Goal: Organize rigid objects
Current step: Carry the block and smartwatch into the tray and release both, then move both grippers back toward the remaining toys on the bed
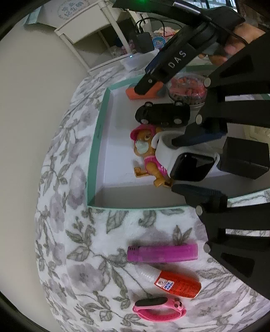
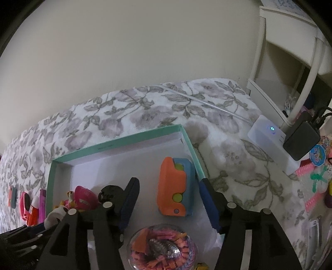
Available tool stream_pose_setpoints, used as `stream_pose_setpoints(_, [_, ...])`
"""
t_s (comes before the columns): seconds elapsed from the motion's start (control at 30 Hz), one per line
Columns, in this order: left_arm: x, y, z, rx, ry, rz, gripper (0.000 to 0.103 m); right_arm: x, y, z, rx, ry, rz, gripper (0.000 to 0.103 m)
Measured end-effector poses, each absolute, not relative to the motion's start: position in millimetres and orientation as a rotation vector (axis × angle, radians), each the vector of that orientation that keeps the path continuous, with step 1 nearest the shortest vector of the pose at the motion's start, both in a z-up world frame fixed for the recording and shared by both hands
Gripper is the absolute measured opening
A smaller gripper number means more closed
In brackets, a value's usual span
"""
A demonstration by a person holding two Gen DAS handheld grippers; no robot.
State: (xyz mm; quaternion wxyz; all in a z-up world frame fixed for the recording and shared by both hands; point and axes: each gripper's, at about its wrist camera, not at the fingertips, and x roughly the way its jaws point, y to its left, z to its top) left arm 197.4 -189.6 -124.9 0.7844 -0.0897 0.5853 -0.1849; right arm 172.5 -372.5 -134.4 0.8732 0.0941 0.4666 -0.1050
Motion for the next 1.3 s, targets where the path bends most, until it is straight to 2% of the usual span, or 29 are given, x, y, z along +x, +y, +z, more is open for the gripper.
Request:
stream_pose_setpoints(0.03, [197,-190,-124,-0.193,1.262,-0.403,0.045,173,-371,-134,0.190,0.977,-0.217,0.070])
stream_pose_setpoints(0.1, [197,-191,-121,-0.178,1.259,-0.390,0.059,173,-366,-132,0.169,0.979,-0.211,0.075])
stream_pose_setpoints(0.47, [199,-176,-101,-0.184,1.213,-0.360,0.062,173,-346,-121,0.093,0.966,-0.196,0.094])
stream_pose_setpoints(0.53, [200,-169,-99,-0.198,1.205,-0.346,0.063,173,-344,-120,0.092,0.962,-0.195,0.101])
stream_pose_setpoints(0.63, [202,-161,-97,-0.210,1.195,-0.312,0.065,173,-341,-118,0.086,0.957,-0.185,0.102])
stream_pose_setpoints(0.7, [204,-155,-97,-0.214,1.189,-0.274,0.085,173,-337,-116,0.075,0.952,-0.174,0.103])
stream_pose_setpoints(0.73, [204,-151,-97,-0.219,1.184,-0.249,0.086,173,-336,-116,0.072,0.951,-0.170,0.103])
stream_pose_setpoints(0.9, [206,-134,-93,-0.241,1.142,-0.199,0.088,172,-329,-113,0.060,0.955,-0.161,0.103])
stream_pose_setpoints(1.07, [208,-127,-91,-0.205,1.087,-0.145,0.097,172,-324,-111,0.057,0.957,-0.153,0.103])
stream_pose_setpoints(1.3, [209,-120,-85,-0.169,1.017,-0.112,0.097,172,-311,-106,0.029,0.948,-0.125,0.103])
